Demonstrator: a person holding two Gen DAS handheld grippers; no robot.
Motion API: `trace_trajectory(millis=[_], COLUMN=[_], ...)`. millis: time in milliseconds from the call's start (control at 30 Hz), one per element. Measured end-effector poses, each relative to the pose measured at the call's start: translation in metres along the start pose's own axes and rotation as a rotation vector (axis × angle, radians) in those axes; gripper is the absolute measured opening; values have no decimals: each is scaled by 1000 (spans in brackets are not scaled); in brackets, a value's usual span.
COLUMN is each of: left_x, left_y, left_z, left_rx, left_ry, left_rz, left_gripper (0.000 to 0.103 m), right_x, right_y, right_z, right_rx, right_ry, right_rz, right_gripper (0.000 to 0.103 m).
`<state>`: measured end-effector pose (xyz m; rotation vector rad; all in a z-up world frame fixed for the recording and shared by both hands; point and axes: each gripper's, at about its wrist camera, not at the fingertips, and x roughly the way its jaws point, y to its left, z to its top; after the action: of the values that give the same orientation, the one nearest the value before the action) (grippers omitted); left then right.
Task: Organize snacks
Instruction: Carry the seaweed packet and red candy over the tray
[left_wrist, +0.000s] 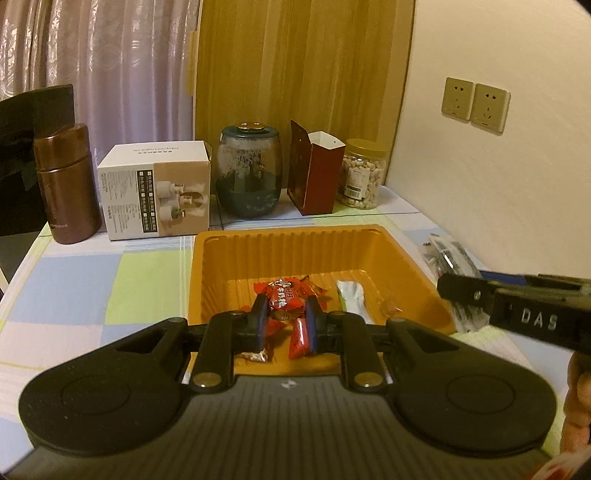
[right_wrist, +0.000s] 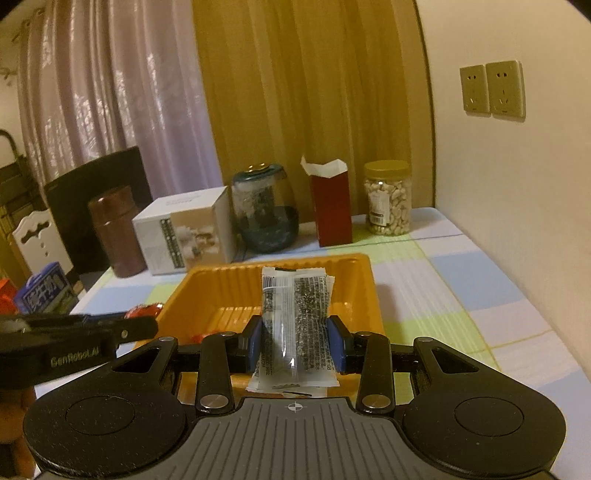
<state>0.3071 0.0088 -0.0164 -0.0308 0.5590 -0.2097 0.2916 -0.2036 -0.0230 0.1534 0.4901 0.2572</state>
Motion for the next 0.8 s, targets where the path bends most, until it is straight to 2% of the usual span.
trace_trajectory(millis=[433,800], left_x=[42,68], left_y=[9,10], left_z=[6,6], left_rx=[-12,-12], left_ry=[48,75], left_rz=[4,-5], left_gripper=[18,18], right_x=[52,69], right_y=[-16,-27], right_z=[10,10], right_rx=[34,54], right_ry=[46,74], right_rz=[-29,-40], right_gripper=[38,38])
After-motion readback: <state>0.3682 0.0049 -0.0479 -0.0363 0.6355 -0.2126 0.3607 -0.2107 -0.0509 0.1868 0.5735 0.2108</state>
